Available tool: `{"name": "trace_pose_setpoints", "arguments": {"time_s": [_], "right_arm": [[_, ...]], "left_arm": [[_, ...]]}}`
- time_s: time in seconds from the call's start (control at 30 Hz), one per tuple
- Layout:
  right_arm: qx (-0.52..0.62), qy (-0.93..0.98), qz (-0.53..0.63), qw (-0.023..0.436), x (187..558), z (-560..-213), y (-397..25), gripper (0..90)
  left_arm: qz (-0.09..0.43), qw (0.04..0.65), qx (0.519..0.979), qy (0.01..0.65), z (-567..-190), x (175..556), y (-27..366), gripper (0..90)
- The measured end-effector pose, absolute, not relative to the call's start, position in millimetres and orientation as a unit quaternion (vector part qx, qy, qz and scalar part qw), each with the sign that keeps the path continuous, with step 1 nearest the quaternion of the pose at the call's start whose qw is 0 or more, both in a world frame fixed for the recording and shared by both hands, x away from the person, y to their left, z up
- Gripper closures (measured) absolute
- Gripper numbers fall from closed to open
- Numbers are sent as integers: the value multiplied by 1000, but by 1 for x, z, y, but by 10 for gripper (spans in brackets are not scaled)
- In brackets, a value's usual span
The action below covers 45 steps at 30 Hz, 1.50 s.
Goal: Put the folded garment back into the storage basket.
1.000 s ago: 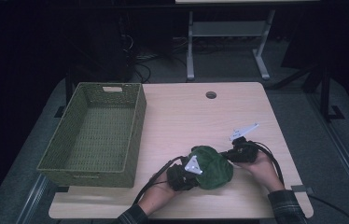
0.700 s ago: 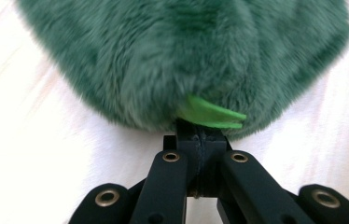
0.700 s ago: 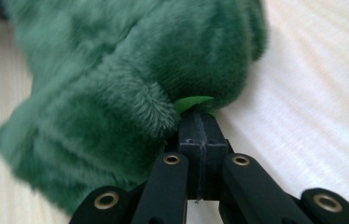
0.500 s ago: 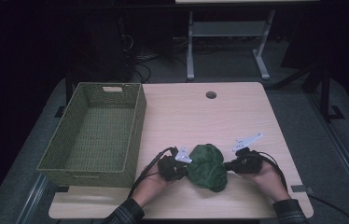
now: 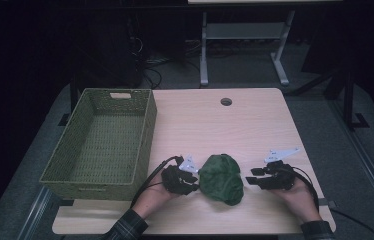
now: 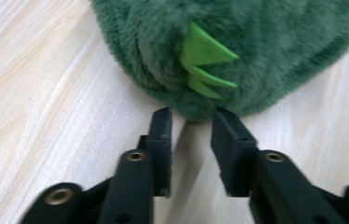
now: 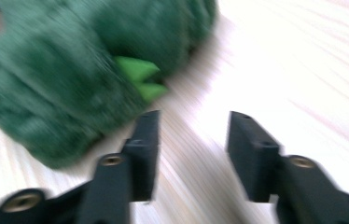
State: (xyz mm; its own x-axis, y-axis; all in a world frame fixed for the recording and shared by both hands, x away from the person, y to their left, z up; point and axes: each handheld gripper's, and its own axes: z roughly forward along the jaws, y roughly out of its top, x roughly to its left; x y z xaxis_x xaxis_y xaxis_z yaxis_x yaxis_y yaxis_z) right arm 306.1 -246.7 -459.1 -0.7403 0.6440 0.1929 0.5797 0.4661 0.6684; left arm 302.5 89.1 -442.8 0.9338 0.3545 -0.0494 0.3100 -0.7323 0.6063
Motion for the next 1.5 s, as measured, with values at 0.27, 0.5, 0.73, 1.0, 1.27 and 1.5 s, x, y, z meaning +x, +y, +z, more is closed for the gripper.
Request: {"name": "trace_pose_setpoints", "arguments": {"time_s": [0.27,0.5,0.73,1.0,1.27,1.5], "right_arm": [[401,829,375,107,291,-466,-275,246],[419,827,343,153,286,-479,-275,127],[417,821,355,161,286,-483,-274,88],[417,821,355,162,286,-483,-274,88],[417,821,355,162,286,-483,-274,88],[418,820,355,162,287,-483,-275,90]], "left_arm": [[35,319,933,161,-423,302,95,435],[40,325,934,142,-406,309,89,260],[36,324,941,96,-396,318,72,169],[23,308,950,54,-405,323,50,140],[24,275,960,35,-424,330,37,130],[17,263,964,37,-439,336,36,129]]}}
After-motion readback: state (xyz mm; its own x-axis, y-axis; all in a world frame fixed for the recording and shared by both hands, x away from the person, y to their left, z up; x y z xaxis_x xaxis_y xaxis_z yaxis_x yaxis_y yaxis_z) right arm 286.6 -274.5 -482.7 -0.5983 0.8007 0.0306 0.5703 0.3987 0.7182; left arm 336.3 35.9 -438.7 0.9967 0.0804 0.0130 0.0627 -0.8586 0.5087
